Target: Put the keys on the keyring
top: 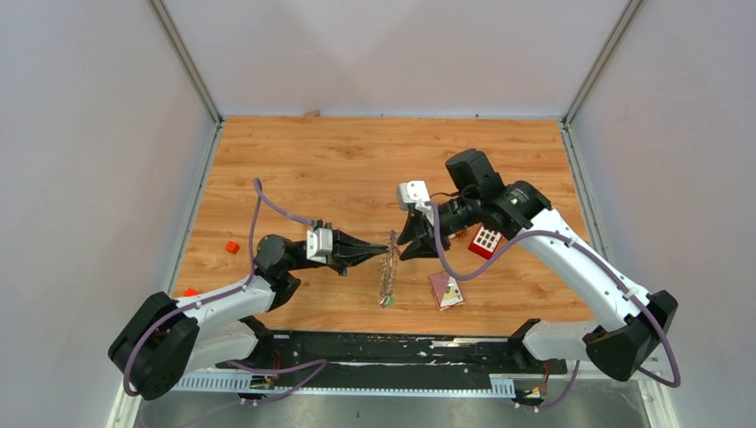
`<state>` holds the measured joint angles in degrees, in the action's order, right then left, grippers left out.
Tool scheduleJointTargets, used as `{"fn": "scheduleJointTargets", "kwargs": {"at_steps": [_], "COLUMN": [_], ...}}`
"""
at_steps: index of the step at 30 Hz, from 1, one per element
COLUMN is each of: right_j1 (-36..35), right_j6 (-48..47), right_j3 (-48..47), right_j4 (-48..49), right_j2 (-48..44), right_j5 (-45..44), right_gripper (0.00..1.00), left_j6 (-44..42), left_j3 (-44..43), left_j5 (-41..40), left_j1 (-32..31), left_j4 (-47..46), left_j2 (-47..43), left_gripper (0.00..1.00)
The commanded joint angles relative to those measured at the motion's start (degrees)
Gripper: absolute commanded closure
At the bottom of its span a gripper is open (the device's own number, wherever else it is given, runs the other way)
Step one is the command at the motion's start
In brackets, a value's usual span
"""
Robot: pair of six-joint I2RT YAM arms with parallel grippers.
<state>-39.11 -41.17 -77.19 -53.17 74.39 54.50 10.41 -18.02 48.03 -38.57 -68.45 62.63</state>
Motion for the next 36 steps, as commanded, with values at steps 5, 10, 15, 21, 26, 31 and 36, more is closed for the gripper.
{"fn": "scheduleJointTargets", "kwargs": {"at_steps": [5, 10, 15, 21, 26, 31, 36], "right_j1": [-1.00, -1.68, -1.86, -2.28, -2.41, -2.42, -2.47], "right_j6": [3.18, 3.63, 3.61, 4.11, 4.08, 3.81, 4.03], "right_j3": [3.89, 4.92, 5.01, 6.53, 7.05, 7.48, 7.74], "right_j4": [8.40, 10.54, 11.47, 14.14, 14.50, 14.63, 14.93], "right_j2": [-2.30, -1.85, -1.29, -1.23, -0.85, -1.00, -1.00], "right_j5": [-4.52, -5.69, -4.71, -4.93, -4.75, -4.93, -4.59], "right_gripper": [0.63, 0.63, 0.64, 0.69, 0.72, 0.76, 0.82], "left_j6": [1.95, 2.46, 2.44, 2.59, 2.76, 2.86, 2.94], "left_j3": [-0.96, -1.06, -1.16, -1.14, -1.12, -1.08, -1.06], "left_j5": [-2.75, -2.85, -3.20, -3.33, -3.43, -3.47, -3.55], "left_j1": [-0.19, -0.22, -0.19, -0.13, -0.11, -0.02, 0.07], "left_j4": [-3.89, -3.81, -3.46, -3.50, -3.49, -3.54, -3.45], "left_j2": [0.22, 0.30, 0.48, 0.60, 0.71, 0.52, 0.39], "left_gripper": [1.00, 1.00, 1.00, 1.00, 1.00, 1.00, 1.00]}}
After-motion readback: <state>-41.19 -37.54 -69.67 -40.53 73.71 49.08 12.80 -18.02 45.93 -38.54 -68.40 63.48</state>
